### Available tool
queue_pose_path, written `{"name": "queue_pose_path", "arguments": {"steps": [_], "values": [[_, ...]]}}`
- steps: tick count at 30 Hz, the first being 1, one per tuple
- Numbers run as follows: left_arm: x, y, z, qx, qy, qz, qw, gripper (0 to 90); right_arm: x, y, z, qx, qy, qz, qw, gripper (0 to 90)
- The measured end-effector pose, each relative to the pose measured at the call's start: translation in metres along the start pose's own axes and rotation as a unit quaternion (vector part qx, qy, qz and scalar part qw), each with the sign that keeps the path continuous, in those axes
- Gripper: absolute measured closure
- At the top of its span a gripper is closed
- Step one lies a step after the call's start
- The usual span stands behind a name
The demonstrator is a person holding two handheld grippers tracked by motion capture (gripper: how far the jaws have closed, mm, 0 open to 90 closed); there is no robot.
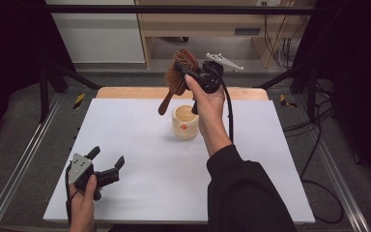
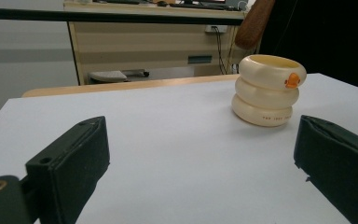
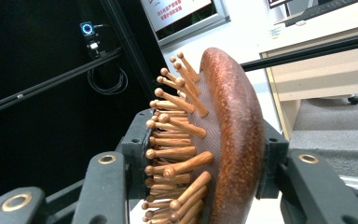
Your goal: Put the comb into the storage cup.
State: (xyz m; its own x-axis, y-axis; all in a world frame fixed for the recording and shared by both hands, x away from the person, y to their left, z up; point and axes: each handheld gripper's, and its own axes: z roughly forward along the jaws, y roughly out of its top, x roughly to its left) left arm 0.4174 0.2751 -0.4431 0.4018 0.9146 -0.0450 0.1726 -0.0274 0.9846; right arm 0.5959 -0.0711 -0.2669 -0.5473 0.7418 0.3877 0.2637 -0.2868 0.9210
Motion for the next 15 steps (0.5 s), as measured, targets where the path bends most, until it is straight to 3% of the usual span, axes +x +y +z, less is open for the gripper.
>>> {"name": "queue_pose_path", "arguments": {"steps": [15], "values": [[-0.0004, 0.0003, -0.0006, -0.002, -0.004, 0.000, 1.0000, 3.6, -0.0093, 0.0103, -0.0080, -0.006, -0.015, -0.007, 0.9998, 51.4]]}}
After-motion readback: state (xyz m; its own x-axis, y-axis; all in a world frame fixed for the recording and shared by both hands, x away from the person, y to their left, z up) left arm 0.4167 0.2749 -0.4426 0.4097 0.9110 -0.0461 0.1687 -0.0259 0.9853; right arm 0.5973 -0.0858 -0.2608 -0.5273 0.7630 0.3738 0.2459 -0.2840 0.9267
